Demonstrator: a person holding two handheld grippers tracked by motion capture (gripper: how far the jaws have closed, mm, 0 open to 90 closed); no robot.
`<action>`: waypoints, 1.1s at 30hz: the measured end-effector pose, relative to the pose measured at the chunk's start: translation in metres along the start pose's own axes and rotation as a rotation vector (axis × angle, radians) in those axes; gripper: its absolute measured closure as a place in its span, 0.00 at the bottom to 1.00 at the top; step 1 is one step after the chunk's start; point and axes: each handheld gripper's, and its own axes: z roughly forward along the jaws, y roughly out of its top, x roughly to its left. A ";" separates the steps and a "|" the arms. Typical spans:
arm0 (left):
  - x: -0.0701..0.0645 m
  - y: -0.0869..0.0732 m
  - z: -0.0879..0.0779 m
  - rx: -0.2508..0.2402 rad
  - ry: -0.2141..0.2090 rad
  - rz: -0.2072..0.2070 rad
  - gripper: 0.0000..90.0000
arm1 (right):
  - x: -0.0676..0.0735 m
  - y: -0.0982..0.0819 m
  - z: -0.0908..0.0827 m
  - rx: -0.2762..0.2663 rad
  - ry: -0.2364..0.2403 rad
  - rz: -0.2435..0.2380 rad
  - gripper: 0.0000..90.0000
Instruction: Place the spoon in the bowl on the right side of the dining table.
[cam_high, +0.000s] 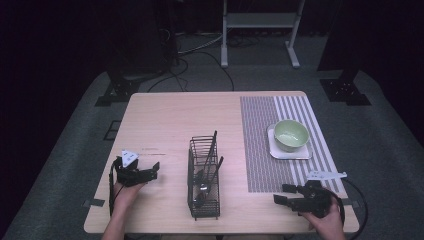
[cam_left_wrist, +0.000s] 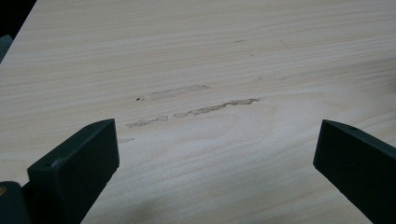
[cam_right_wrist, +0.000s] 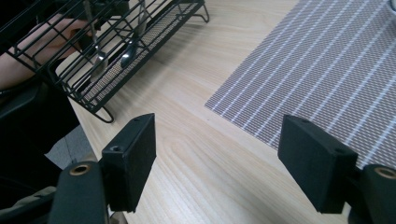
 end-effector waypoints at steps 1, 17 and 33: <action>0.000 0.000 0.000 -0.001 0.000 -0.004 0.00 | 0.002 0.001 0.001 0.001 0.001 -0.010 0.29; -0.001 -0.001 -0.001 -0.014 0.002 0.000 0.00 | 0.022 0.020 0.013 0.017 0.056 -0.051 0.28; 0.000 -0.001 -0.001 -0.007 0.000 -0.002 0.00 | 0.041 0.037 0.033 0.053 0.111 -0.091 0.28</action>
